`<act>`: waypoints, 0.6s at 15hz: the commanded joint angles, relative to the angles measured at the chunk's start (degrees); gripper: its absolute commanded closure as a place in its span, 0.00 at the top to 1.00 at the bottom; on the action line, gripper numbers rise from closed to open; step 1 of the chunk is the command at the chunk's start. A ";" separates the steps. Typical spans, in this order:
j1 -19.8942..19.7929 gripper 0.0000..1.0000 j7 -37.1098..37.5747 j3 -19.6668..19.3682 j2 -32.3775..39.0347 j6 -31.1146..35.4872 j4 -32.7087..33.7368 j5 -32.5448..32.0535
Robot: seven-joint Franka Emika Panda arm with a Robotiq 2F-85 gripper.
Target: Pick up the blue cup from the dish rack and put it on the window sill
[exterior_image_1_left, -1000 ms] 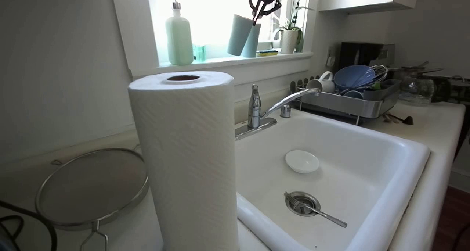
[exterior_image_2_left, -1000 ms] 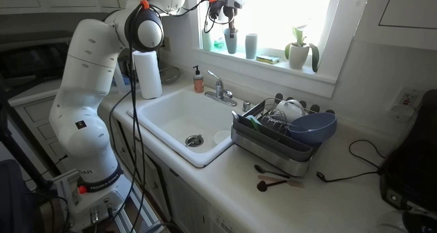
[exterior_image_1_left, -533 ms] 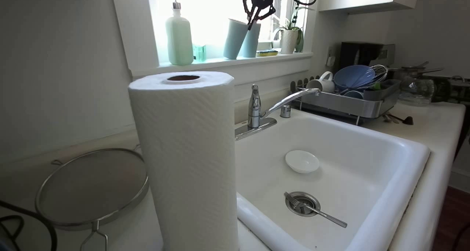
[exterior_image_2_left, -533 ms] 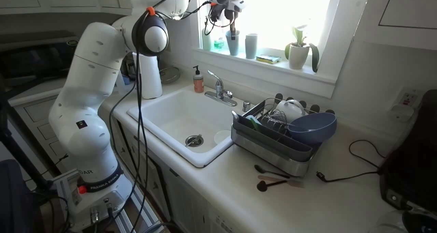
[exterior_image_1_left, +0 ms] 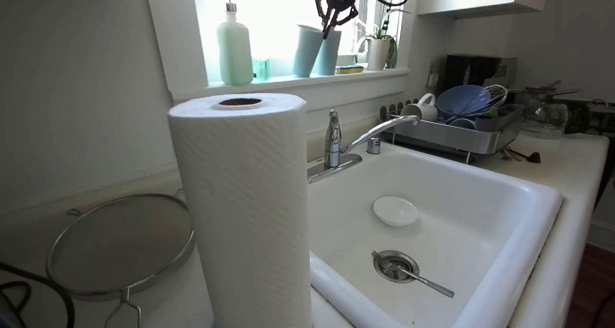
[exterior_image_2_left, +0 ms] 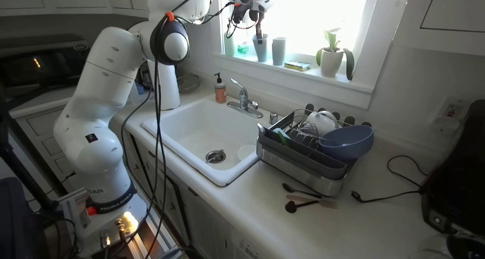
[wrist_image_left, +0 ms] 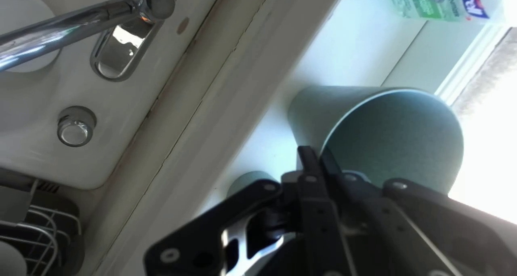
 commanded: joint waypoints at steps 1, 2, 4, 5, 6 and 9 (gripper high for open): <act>1.00 0.31 2.31 -0.75 2.74 -1.00 4.96 -1.68; 0.99 0.36 2.23 -0.65 2.98 -0.51 5.30 -1.65; 1.03 0.50 2.29 -0.66 3.59 0.42 6.17 -1.69; 0.98 0.58 2.32 -0.59 3.89 0.90 6.53 -1.53; 0.91 0.64 2.25 -0.52 4.16 1.29 6.87 -1.40; 0.77 0.85 2.08 -0.34 4.97 2.56 7.80 -1.06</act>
